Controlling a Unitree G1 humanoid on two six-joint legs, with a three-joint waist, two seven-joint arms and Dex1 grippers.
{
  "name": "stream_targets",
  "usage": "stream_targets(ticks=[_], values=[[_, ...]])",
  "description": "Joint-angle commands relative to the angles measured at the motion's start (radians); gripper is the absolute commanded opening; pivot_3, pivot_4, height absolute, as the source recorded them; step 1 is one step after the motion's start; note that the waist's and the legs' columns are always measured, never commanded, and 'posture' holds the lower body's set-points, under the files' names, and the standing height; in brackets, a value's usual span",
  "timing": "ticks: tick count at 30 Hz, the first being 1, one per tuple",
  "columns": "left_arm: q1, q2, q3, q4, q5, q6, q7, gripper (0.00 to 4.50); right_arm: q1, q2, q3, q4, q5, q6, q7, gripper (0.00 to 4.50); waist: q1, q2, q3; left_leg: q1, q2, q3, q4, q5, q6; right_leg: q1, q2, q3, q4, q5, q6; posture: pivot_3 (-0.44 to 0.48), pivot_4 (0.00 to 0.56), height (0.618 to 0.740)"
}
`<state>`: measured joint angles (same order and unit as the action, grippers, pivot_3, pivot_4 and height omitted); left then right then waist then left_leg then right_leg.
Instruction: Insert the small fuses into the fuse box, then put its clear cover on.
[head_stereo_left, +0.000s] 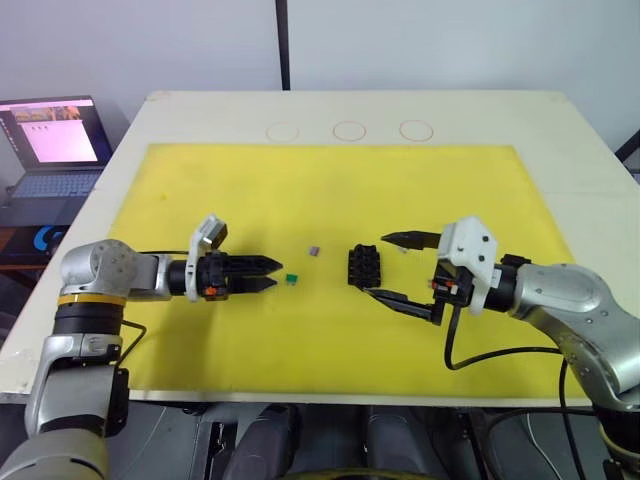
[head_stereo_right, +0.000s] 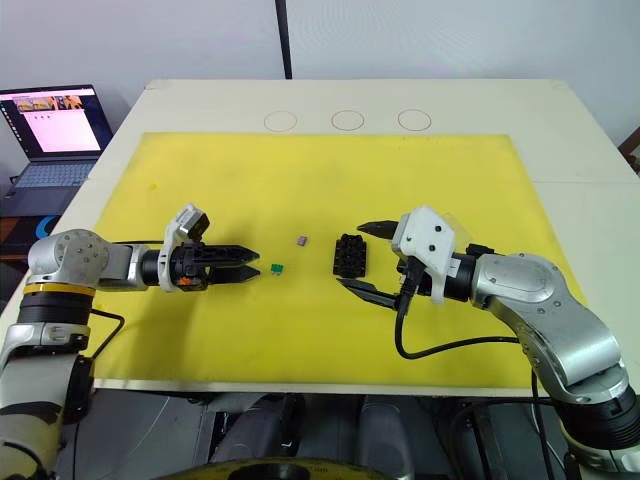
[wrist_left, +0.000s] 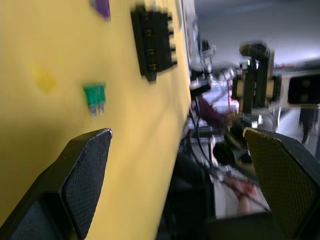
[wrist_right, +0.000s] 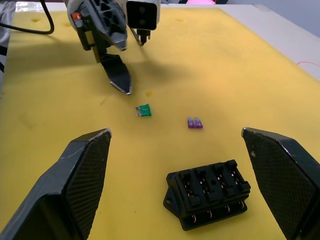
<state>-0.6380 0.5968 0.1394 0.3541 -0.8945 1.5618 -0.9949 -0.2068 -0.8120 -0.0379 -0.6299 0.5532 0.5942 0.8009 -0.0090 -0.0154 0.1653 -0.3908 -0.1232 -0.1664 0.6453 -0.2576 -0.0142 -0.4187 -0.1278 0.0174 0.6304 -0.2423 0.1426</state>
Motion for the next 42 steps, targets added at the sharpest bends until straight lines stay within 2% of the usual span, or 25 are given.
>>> stream_targets(ticks=[1,19,42], values=[[0.02,-0.037,0.079,-0.015,-0.008,-0.004,0.064,4.46,-0.018,-0.005,-0.014,-0.044,0.006,0.002,-0.007,4.5,0.0,0.001,0.0,0.0,0.0,0.0,0.0,0.0,0.0,0.0,0.0,0.0,0.0,0.0,0.0,0.0,0.15,0.74],[0.057,-0.151,0.083,-0.036,0.009,-0.005,0.178,4.46,-0.006,-0.024,-0.026,-0.055,-0.001,0.005,-0.004,4.5,0.015,0.004,-0.004,0.0,0.0,0.001,0.0,0.001,-0.001,0.001,-0.001,0.0,-0.001,0.0,0.0,0.0,0.15,0.74],[0.06,-0.18,-0.032,0.01,0.084,-0.102,0.146,4.46,0.005,-0.032,-0.04,-0.082,0.011,0.031,-0.008,4.5,0.03,0.007,-0.006,0.008,-0.001,0.001,0.0,-0.002,0.002,0.011,-0.002,-0.002,-0.003,0.0,0.0,0.0,0.15,0.74]])
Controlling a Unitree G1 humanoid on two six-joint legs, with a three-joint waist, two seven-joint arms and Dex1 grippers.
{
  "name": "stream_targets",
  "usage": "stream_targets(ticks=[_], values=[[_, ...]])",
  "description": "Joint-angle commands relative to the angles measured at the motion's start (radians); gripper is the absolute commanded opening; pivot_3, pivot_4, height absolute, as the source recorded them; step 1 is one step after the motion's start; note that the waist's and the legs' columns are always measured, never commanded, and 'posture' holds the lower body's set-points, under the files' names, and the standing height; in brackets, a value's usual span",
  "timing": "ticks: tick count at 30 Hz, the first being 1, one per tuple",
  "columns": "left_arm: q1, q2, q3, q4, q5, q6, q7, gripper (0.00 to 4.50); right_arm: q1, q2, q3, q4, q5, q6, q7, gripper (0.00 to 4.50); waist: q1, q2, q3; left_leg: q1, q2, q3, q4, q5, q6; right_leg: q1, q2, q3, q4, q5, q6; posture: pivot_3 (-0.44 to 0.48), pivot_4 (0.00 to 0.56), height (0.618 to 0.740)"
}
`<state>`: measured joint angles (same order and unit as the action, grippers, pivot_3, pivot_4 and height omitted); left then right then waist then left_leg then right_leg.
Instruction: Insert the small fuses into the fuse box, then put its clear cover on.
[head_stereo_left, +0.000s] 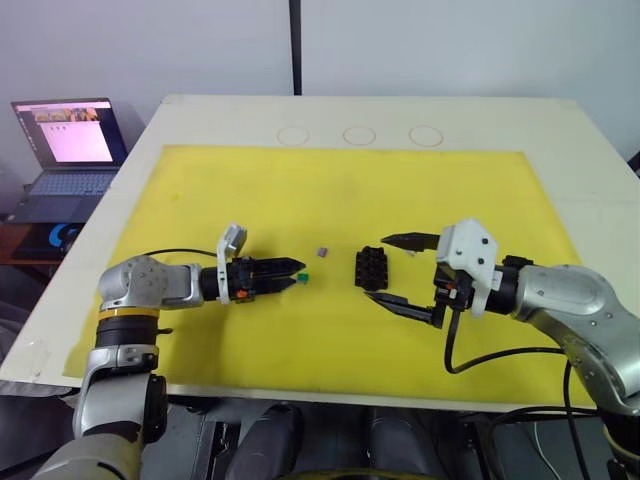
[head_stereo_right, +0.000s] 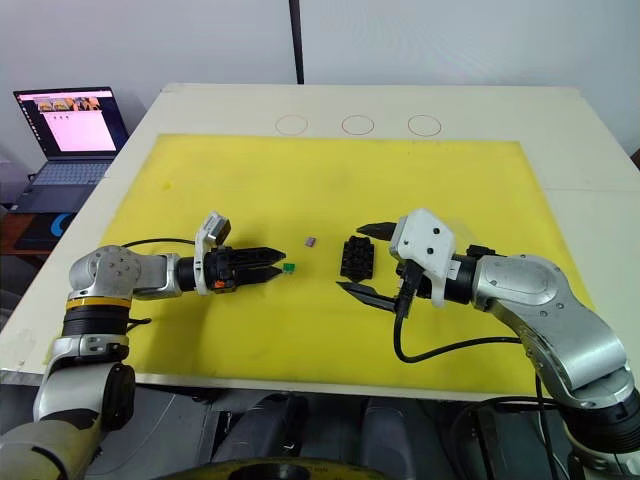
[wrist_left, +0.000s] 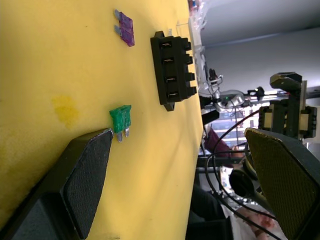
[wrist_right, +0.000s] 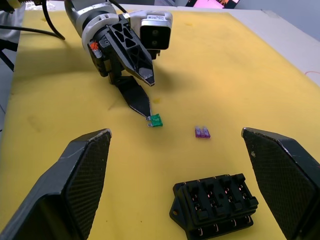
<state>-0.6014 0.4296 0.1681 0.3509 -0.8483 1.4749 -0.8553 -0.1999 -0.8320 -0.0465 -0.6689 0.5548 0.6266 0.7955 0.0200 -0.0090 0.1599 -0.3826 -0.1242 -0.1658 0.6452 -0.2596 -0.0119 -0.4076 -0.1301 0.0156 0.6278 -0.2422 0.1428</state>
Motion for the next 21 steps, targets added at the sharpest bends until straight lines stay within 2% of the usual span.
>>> stream_targets(ticks=[1,6,19,21], values=[[0.021,-0.019,-0.062,0.018,0.042,-0.023,0.011,4.46,0.0,-0.014,-0.032,-0.045,0.009,-0.001,-0.004,4.5,0.001,0.0,0.0,0.0,0.0,0.0,0.0,0.0,0.0,0.0,0.0,0.0,0.0,0.0,0.0,0.0,0.15,0.74],[0.001,-0.046,-0.053,0.04,0.043,-0.031,0.011,4.46,0.002,-0.018,-0.04,-0.053,0.014,0.006,-0.006,4.5,0.022,0.001,-0.001,0.004,0.0,0.001,0.0,0.0,0.0,0.004,0.0,0.0,-0.001,0.0,0.0,0.0,0.15,0.74],[-0.044,-0.108,-0.017,0.088,0.052,-0.017,0.048,4.46,-0.009,-0.026,-0.055,-0.061,0.03,0.031,-0.016,4.5,0.028,0.001,-0.001,0.004,-0.001,0.0,0.0,0.0,0.001,0.005,-0.002,-0.001,-0.003,0.0,0.001,0.0,0.15,0.74],[-0.042,-0.109,-0.018,0.089,0.057,-0.018,0.053,4.1,-0.007,-0.026,-0.055,-0.06,0.028,0.031,-0.016,4.5,0.029,0.001,-0.001,0.004,-0.001,0.0,0.0,0.0,0.001,0.006,-0.002,-0.001,-0.003,0.0,0.001,0.0,0.15,0.74]])
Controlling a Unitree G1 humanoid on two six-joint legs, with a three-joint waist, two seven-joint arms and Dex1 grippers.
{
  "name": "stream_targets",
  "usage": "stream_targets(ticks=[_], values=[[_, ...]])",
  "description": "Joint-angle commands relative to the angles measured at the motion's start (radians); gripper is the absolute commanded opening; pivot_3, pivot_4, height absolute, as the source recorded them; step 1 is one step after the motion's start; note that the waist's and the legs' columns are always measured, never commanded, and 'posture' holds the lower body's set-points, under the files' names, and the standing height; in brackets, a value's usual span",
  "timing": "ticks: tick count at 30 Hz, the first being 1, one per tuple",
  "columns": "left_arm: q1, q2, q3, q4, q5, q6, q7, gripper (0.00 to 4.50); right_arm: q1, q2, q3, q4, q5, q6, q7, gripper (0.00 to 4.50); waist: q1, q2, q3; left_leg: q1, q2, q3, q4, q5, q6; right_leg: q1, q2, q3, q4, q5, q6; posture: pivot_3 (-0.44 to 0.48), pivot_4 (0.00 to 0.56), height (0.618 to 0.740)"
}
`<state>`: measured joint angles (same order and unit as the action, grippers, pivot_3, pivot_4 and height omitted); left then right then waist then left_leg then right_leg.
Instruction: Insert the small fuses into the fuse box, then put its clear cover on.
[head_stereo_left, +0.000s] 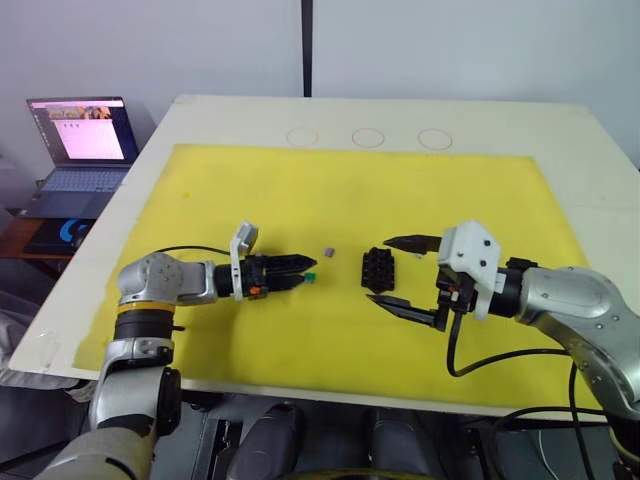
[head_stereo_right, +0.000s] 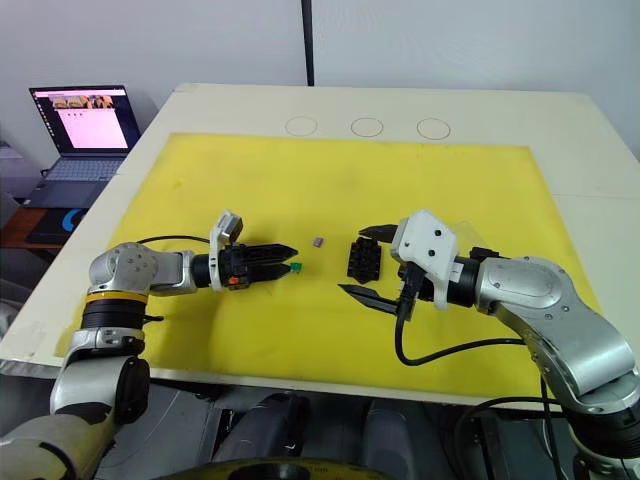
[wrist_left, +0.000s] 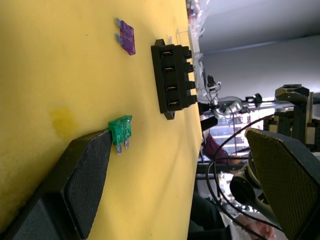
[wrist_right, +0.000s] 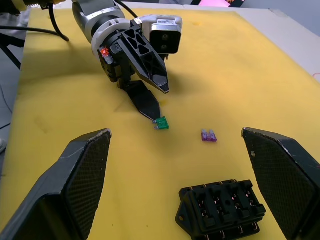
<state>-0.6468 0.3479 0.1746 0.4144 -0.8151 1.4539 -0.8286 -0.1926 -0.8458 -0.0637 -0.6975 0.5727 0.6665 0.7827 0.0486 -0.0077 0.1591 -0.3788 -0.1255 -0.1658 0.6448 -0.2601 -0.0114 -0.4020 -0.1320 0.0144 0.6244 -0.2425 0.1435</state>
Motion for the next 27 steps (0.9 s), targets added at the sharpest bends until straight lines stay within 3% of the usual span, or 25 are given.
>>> stream_targets(ticks=[1,4,13,16,23,27], values=[[0.004,-0.027,-0.025,0.027,0.027,0.001,0.031,3.87,-0.014,-0.011,-0.038,-0.032,0.01,-0.008,-0.004,4.5,0.0,0.0,0.0,0.0,0.0,0.0,0.0,0.0,0.0,0.0,0.0,0.0,0.0,0.0,0.0,0.0,0.15,0.74],[0.005,-0.027,-0.018,0.045,0.041,0.003,0.049,2.87,-0.011,-0.009,-0.036,-0.032,0.007,-0.009,-0.005,4.5,-0.001,0.0,0.0,0.0,0.0,0.0,-0.001,0.0,0.0,0.0,0.0,0.0,-0.001,0.0,0.0,0.0,0.15,0.74],[0.027,-0.019,-0.029,0.044,0.066,-0.015,0.066,2.87,0.005,-0.008,-0.038,-0.029,-0.002,-0.022,-0.003,4.5,-0.006,0.0,0.0,0.003,0.0,0.0,-0.004,0.0,0.0,0.004,0.0,0.0,-0.005,0.0,0.0,0.0,0.15,0.74],[0.03,-0.017,-0.031,0.051,0.075,-0.023,0.069,2.27,0.011,-0.008,-0.037,-0.027,-0.006,-0.027,-0.001,4.5,-0.007,0.0,0.0,0.005,0.0,0.0,-0.007,0.0,0.0,0.005,0.0,0.0,-0.007,0.0,0.0,0.0,0.15,0.74],[0.046,-0.012,-0.054,0.066,0.111,-0.047,0.089,0.02,0.013,-0.01,-0.037,-0.023,-0.01,-0.034,0.0,4.5,-0.009,0.003,-0.002,0.006,0.001,0.0,-0.011,0.001,-0.002,0.004,0.0,0.0,-0.008,0.0,0.001,0.0,0.15,0.74],[0.068,-0.002,-0.07,0.072,0.126,-0.068,0.094,0.02,0.012,-0.012,-0.036,-0.017,-0.014,-0.039,0.002,4.5,-0.009,0.009,-0.008,0.007,0.001,0.001,-0.012,0.001,-0.002,0.004,0.0,0.0,-0.008,0.0,0.001,0.0,0.15,0.74]])
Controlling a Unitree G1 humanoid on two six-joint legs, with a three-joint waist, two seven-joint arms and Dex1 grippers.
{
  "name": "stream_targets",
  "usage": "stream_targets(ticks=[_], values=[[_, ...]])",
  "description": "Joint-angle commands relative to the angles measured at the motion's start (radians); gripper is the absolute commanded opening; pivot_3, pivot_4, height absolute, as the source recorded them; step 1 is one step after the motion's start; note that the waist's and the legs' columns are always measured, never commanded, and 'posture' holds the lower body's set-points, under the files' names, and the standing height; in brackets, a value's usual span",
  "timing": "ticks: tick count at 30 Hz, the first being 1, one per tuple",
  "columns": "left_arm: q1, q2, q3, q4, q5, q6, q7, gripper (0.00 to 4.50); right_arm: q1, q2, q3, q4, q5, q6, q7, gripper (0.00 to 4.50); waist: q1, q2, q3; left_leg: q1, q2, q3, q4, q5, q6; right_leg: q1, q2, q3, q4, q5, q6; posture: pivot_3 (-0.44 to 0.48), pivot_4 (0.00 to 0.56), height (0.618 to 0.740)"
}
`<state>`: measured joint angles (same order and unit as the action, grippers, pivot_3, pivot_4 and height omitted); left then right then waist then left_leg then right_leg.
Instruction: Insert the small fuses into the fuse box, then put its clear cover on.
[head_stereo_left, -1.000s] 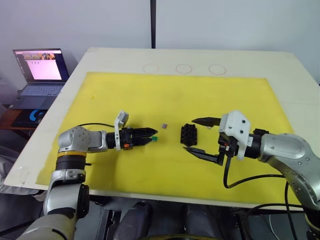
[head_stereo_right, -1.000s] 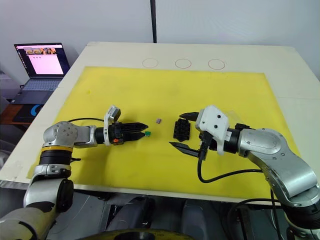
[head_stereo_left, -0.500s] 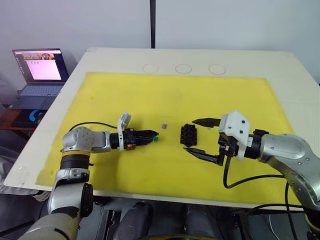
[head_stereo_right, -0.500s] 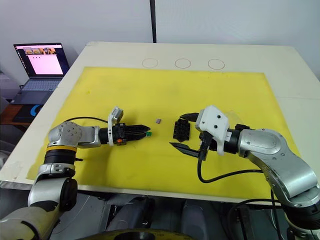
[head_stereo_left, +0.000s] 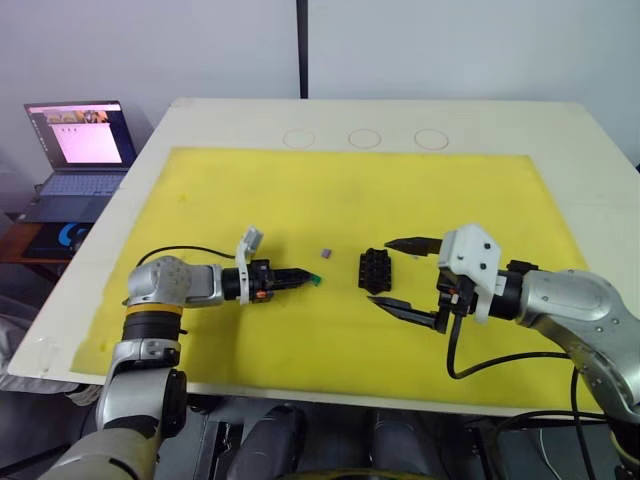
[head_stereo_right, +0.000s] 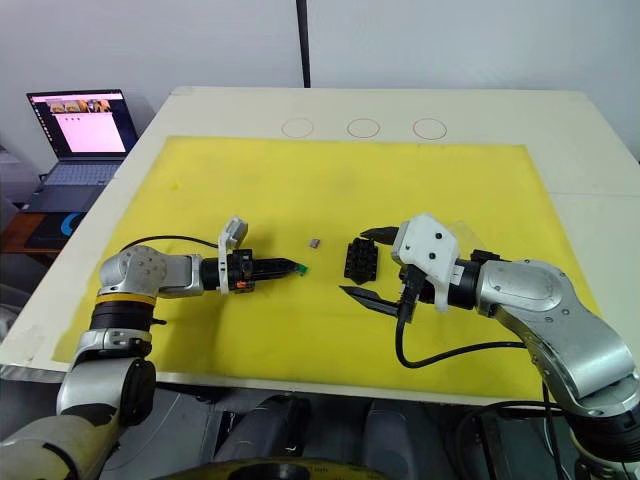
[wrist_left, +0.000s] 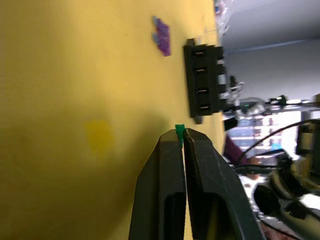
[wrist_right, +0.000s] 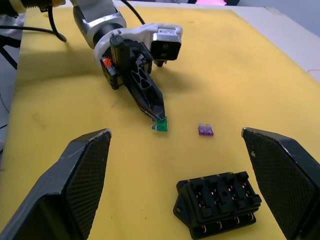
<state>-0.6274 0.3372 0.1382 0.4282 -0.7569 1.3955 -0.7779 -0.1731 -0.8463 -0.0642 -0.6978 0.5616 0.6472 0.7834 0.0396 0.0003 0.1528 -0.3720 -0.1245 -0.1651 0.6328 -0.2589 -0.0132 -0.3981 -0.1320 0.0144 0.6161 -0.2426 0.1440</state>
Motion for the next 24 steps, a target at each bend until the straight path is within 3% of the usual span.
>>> stream_targets(ticks=[1,9,16,20,22,24], values=[[0.046,0.01,-0.032,0.06,0.066,-0.011,0.043,0.02,-0.008,-0.011,-0.035,-0.016,-0.003,-0.02,0.001,4.5,0.0,0.001,-0.002,0.0,0.0,0.0,0.0,0.0,0.0,0.0,0.0,0.0,0.0,0.0,0.0,0.0,0.15,0.74],[0.015,0.036,-0.028,0.014,0.019,-0.022,-0.037,0.02,-0.028,-0.001,-0.035,-0.007,0.014,-0.009,-0.006,4.5,-0.002,0.003,-0.003,0.0,0.0,0.0,-0.001,0.0,0.0,0.0,0.0,0.0,0.0,0.0,0.0,0.0,0.15,0.74],[-0.036,0.181,-0.125,-0.17,-0.012,-0.185,-0.35,0.02,-0.059,0.026,-0.101,0.027,0.181,0.132,-0.038,4.5,-0.005,-0.008,0.005,-0.006,0.002,0.0,-0.003,0.001,-0.001,-0.009,0.002,0.001,0.0,0.001,-0.002,0.0,0.15,0.74],[-0.122,0.193,-0.172,-0.213,0.123,-0.678,-0.601,0.02,-0.16,0.03,-0.127,0.065,0.318,0.238,-0.063,4.5,-0.001,-0.009,0.006,-0.017,0.003,-0.001,-0.002,0.003,-0.004,-0.018,0.003,0.001,-0.002,0.004,-0.006,0.0,0.15,0.74],[-0.161,0.189,-0.206,-0.184,0.16,-0.725,-0.627,0.02,-0.191,0.027,-0.123,0.075,0.34,0.258,-0.069,4.5,0.001,-0.009,0.006,-0.02,0.004,0.0,-0.002,0.005,-0.007,-0.021,0.003,0.0,-0.004,0.005,-0.008,0.0,0.15,0.74],[-0.183,0.159,-0.21,-0.173,0.176,-0.806,-0.649,0.0,-0.221,0.024,-0.112,0.087,0.346,0.262,-0.065,4.06,-0.001,-0.009,0.006,-0.02,0.004,0.0,-0.002,0.006,-0.009,-0.021,0.003,0.0,-0.004,0.005,-0.008,0.0,0.15,0.74]])
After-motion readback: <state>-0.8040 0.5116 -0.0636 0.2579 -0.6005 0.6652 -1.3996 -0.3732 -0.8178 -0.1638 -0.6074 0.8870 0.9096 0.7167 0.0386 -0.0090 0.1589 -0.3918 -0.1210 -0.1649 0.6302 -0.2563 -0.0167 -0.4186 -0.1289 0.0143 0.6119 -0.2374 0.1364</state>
